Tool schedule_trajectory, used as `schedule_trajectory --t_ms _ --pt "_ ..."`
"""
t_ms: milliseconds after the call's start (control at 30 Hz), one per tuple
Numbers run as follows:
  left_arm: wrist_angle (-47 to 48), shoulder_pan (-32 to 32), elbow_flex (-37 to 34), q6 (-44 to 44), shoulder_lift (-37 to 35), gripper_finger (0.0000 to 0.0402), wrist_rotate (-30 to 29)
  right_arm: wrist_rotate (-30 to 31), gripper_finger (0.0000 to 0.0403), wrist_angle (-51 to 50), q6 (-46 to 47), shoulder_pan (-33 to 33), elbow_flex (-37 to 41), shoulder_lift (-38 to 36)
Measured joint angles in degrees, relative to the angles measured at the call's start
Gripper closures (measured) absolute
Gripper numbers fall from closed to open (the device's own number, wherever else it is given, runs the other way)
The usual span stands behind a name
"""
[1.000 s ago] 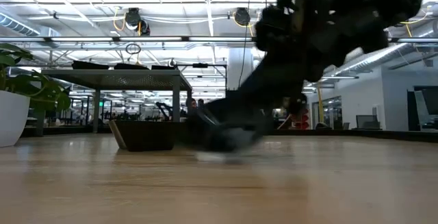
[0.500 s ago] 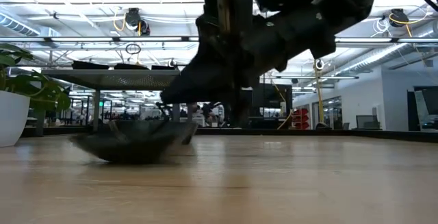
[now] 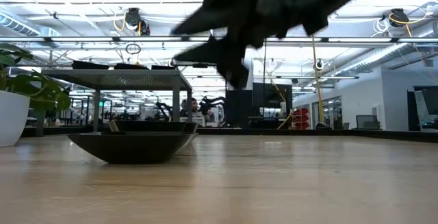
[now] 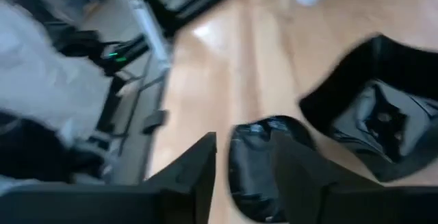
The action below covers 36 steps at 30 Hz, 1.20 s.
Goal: Pick & Place Mini shaped plates
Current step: Stack the distorted square plate on top of the distorted plate on the shelf
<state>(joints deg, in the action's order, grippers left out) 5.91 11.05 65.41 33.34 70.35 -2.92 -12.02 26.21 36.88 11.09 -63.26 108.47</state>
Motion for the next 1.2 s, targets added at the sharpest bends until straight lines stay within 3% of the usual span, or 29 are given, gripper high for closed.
schedule_trajectory --t_ms 133,467,567,967,1200 --pt "0.0 0.0 0.0 0.0 0.0 0.0309 0.1 -3.5 0.0254 -8.4 -3.2 -1.4 0.0 -7.0" --pt "0.1 0.0 0.0 0.0 0.0 0.0309 0.1 -2.9 0.0249 -34.5 -15.6 -5.7 0.2 -28.8" --pt "0.1 0.0 0.0 -0.1 0.0 0.0309 0.1 -0.2 0.0253 -38.9 -17.9 -6.4 1.9 -36.1" --pt "0.1 0.0 0.0 -5.0 0.0 0.0309 -0.1 14.9 0.0253 -37.6 -15.0 -7.1 23.1 -68.9" --pt "0.1 -0.1 0.0 -5.2 0.0 0.0309 -0.1 15.4 0.0258 -32.2 -13.6 -7.0 34.1 -84.4"
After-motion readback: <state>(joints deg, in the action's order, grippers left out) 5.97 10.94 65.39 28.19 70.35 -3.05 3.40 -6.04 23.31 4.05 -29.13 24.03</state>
